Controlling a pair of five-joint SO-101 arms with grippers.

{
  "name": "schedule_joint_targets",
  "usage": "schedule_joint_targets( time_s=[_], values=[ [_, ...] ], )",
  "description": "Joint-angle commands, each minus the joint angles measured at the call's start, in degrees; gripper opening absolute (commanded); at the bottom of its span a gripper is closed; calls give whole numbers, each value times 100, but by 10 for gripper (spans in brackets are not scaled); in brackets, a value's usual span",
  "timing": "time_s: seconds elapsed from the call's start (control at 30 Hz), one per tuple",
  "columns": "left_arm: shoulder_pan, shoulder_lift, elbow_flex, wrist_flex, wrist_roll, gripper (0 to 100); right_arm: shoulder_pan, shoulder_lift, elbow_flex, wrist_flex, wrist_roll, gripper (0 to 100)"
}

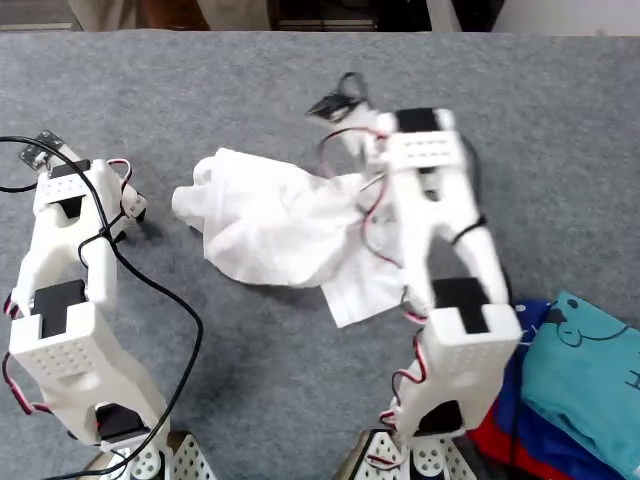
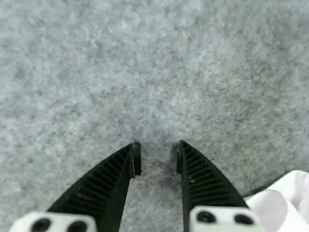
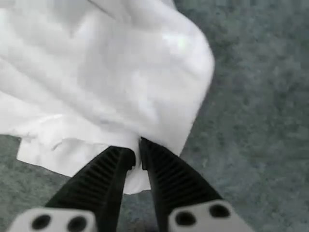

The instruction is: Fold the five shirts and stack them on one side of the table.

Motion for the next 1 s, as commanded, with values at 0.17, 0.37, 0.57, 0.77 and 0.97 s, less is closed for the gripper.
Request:
schedule_joint_targets(
  time_s=[0.17,0.37,0.57,0.77,0.97],
  values=[
    [35,-40,-202,-53,44,139,1727,-321,-453,-686,431,15],
    [123,-40,-193,-44,44,139,2413,338,-514,-1433,589,83],
    [123,-40,-193,-53,44,139,2299,22,-734,-642,668,256],
    [123,-40,-193,-53,35,139,2062,-787,-1332,1029,1152,256],
    [132,-40,-202,-53,35,139,1516,-2000,180,1776,1530,256]
  ],
)
